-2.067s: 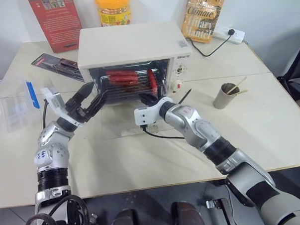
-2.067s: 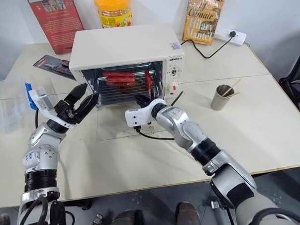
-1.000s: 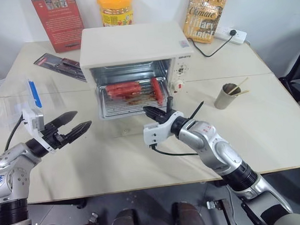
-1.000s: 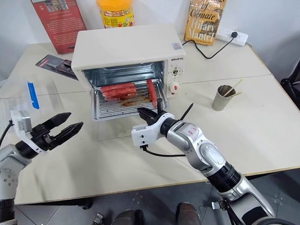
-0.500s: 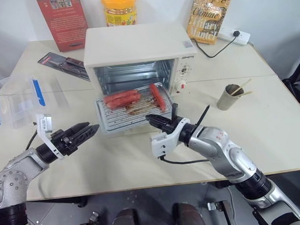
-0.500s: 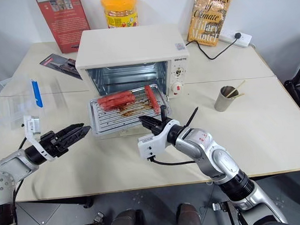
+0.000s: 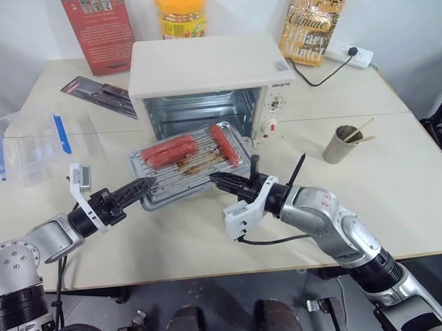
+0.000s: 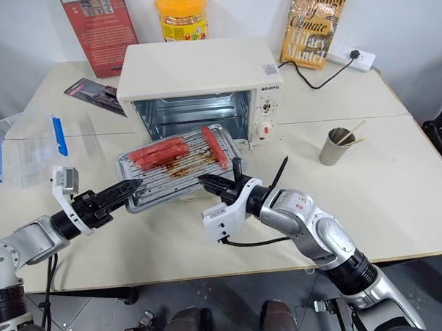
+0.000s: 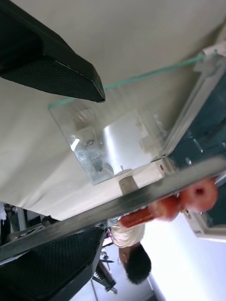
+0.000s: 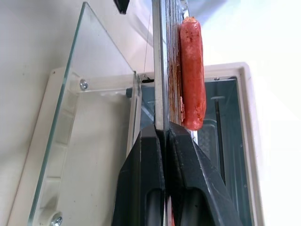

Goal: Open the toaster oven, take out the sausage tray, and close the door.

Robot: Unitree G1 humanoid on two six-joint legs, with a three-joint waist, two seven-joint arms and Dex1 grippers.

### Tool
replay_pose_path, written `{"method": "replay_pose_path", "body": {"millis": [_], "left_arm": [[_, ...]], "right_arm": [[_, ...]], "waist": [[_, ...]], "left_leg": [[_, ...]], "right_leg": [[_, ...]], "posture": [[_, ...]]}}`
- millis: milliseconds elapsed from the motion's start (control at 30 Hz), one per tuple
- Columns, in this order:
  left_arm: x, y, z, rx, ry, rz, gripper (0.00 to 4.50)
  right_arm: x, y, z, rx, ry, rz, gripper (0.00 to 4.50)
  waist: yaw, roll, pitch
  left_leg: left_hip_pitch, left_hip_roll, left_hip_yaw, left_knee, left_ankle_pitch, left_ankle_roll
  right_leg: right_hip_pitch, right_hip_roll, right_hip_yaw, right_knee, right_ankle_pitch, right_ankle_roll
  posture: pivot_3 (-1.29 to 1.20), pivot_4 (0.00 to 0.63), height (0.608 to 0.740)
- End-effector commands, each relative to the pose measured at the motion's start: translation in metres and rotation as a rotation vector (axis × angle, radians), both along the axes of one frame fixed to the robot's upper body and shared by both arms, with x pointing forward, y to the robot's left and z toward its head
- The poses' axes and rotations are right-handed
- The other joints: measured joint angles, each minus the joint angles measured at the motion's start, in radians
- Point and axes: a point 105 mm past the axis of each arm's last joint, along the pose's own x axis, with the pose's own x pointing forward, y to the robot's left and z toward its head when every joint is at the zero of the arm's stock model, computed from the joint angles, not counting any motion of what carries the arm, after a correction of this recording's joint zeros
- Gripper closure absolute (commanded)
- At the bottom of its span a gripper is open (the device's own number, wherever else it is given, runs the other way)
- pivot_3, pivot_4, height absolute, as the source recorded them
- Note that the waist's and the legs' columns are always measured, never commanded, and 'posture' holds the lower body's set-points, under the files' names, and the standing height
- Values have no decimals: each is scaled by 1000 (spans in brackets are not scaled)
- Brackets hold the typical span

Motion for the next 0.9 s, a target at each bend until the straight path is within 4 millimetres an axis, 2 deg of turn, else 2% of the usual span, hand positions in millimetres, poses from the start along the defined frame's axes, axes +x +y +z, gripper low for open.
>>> {"method": "replay_pose_path", "body": {"millis": [33, 367, 467, 867, 900], "left_arm": [[4, 3, 12, -74, -27, 17, 605], [1, -8, 4, -66, 59, -66, 3775], [0, -10, 3, -65, 74, -75, 4486], [-7, -7, -12, -44, 204, -87, 4495], [-7, -7, -12, -48, 212, -90, 4499]], "right_arm": [[-6, -3, 20, 51, -59, 22, 4500], [-8, -4, 20, 54, -33, 48, 4500], [-8, -2, 21, 68, -8, 62, 4500], [-11, 2, 22, 128, 217, 124, 4500], [-12, 2, 20, 110, 231, 127, 4216]], "waist": [[1, 0, 0], [1, 0, 0], [1, 0, 0], [1, 0, 0], [1, 0, 0]], "left_leg": [[0, 0, 0, 0, 0, 0], [2, 0, 1, 0, 0, 0], [2, 0, 1, 0, 0, 0], [2, 0, 1, 0, 0, 0], [2, 0, 0, 0, 0, 0]], "right_leg": [[0, 0, 0, 0, 0, 0], [1, 0, 1, 0, 0, 0], [1, 0, 1, 0, 0, 0], [1, 0, 1, 0, 0, 0], [2, 0, 1, -1, 0, 0]], "posture": [[0, 150, 740], [0, 150, 740], [0, 150, 740], [0, 150, 740], [0, 150, 740]]}}
